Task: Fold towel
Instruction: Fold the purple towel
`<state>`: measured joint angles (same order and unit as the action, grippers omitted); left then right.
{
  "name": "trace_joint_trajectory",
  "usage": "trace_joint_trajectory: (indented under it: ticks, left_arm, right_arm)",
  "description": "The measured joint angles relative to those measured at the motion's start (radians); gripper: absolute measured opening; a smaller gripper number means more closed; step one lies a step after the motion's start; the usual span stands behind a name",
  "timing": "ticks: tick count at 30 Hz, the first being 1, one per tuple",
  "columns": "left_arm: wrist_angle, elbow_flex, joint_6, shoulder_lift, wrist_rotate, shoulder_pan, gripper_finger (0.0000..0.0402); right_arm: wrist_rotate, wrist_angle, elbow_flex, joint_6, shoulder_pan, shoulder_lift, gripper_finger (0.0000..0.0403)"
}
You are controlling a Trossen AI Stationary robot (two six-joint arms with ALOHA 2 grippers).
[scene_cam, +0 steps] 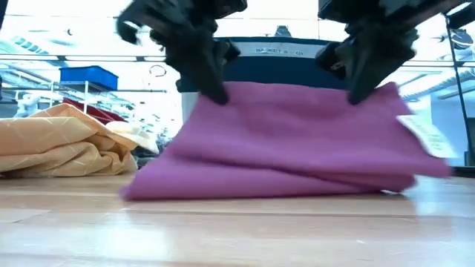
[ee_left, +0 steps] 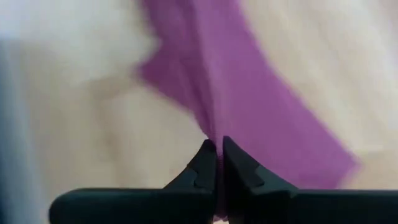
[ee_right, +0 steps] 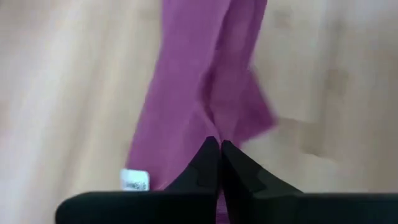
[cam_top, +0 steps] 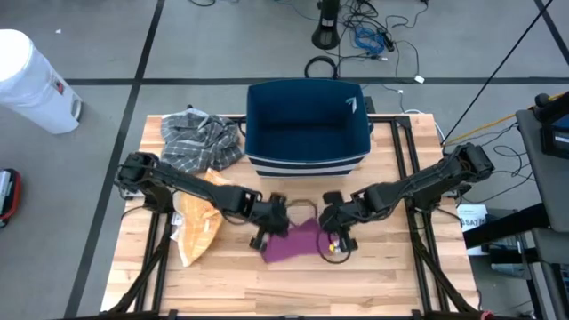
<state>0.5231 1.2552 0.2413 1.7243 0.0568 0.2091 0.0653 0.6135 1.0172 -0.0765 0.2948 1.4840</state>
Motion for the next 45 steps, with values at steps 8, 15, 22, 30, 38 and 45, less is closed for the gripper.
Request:
trace_joint_trajectory:
  ticks: [8, 15, 22, 30, 38, 45]
  left_arm:
    - [-0.017, 0.001, 0.107, -0.12, 0.317, -0.081, 0.0012]
    - [0.054, 0.003, 0.112, -0.131, 0.205, -0.015, 0.0012]
    - [0.025, -0.052, 0.094, -0.127, 0.19, 0.06, 0.0012]
    - [-0.084, -0.142, 0.052, -0.102, 0.163, 0.089, 0.0012]
    - [-0.097, -0.145, 0.097, -0.1, 0.327, 0.07, 0.0012]
    - [-0.102, -0.145, 0.082, -0.1, 0.325, 0.079, 0.0012]
  right_arm:
    - [0.405, 0.09, 0.0, 0.013, -0.026, -0.116, 0.0]
    - [0.33, 0.086, 0.001, -0.004, 0.025, -0.157, 0.0]
    - [0.269, 0.053, 0.004, -0.075, 0.104, -0.056, 0.0]
    - [0.22, 0.008, 0.004, -0.098, 0.138, 0.054, 0.0]
    - [0.36, 0.064, 0.002, -0.064, 0.12, 0.024, 0.0]
    - [0.367, 0.077, 0.002, -0.071, 0.135, 0.015, 0.0]
